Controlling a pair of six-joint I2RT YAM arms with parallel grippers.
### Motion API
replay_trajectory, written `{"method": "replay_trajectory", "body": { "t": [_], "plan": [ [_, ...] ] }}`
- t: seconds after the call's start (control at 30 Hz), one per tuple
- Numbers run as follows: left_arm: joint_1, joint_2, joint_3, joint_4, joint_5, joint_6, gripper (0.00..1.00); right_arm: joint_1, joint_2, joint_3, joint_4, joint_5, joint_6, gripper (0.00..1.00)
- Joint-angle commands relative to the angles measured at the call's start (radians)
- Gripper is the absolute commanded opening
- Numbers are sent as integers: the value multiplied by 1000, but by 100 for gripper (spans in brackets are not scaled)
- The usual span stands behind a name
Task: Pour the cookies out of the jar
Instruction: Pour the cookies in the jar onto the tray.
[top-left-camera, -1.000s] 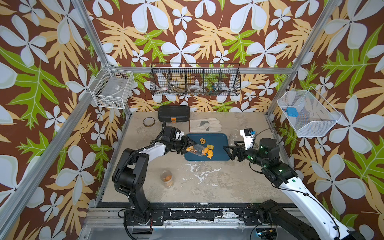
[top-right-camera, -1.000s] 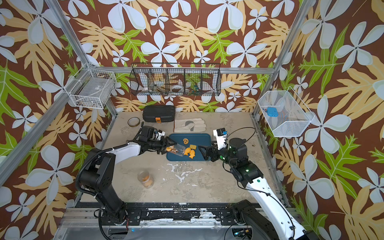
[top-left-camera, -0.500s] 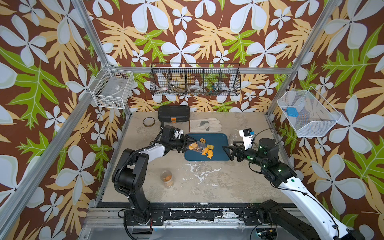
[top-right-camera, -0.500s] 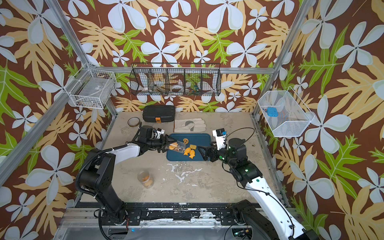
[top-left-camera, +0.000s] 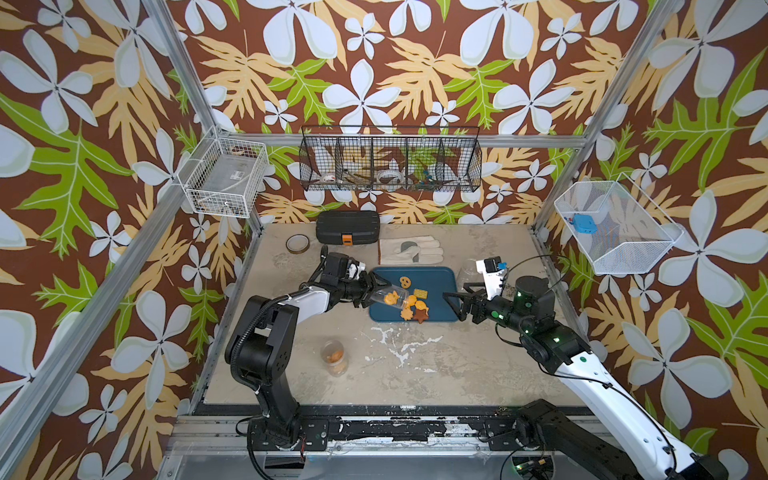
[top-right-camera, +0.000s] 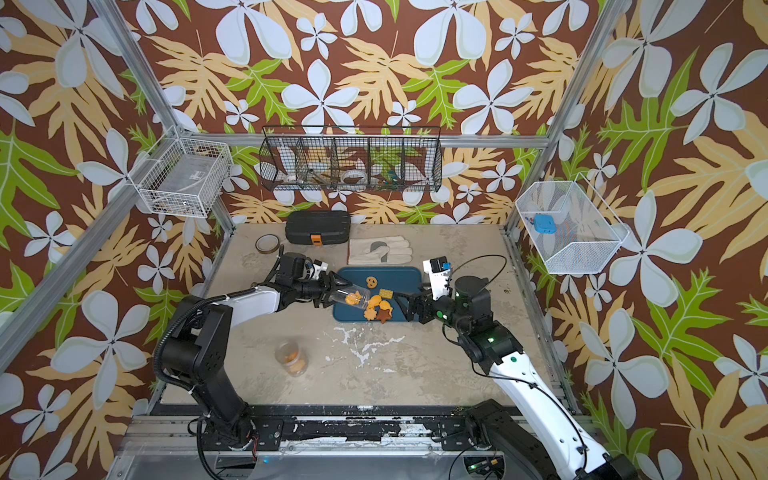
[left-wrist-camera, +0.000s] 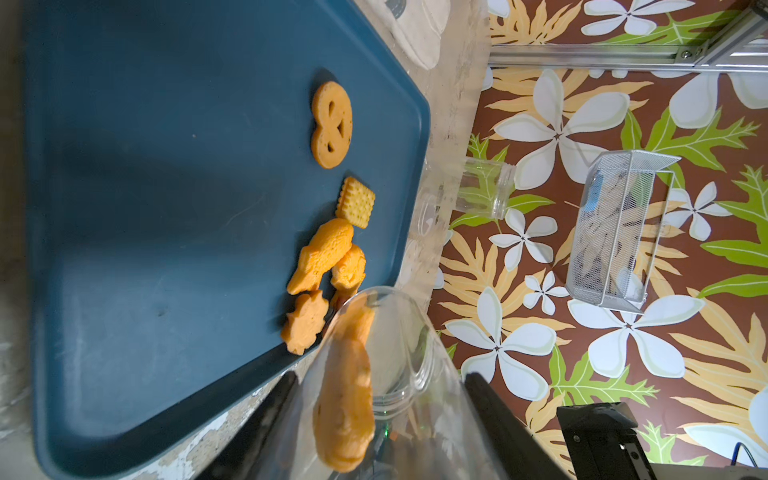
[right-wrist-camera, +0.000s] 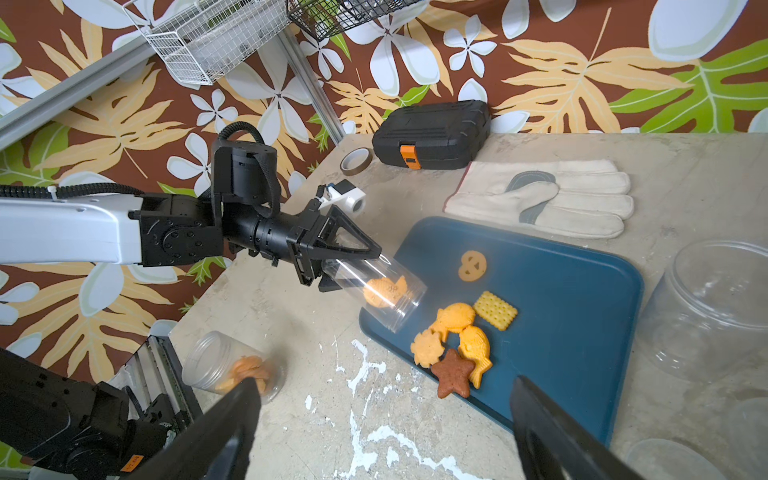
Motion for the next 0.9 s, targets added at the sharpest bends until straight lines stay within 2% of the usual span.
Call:
{"method": "replay_trajectory", "body": {
  "t": [0.0,0.67,0.87],
  "plan": [
    [4,2,3,-13,10,34,60,1,0,-1,24,0,-2,93],
    [6,-1,1,-18,24,50,60,15,10,-11,36,-1,3,94],
    [7,2,33,-103,-11,108,60,16,12,-11,41,-1,5,94]
  ]
}}
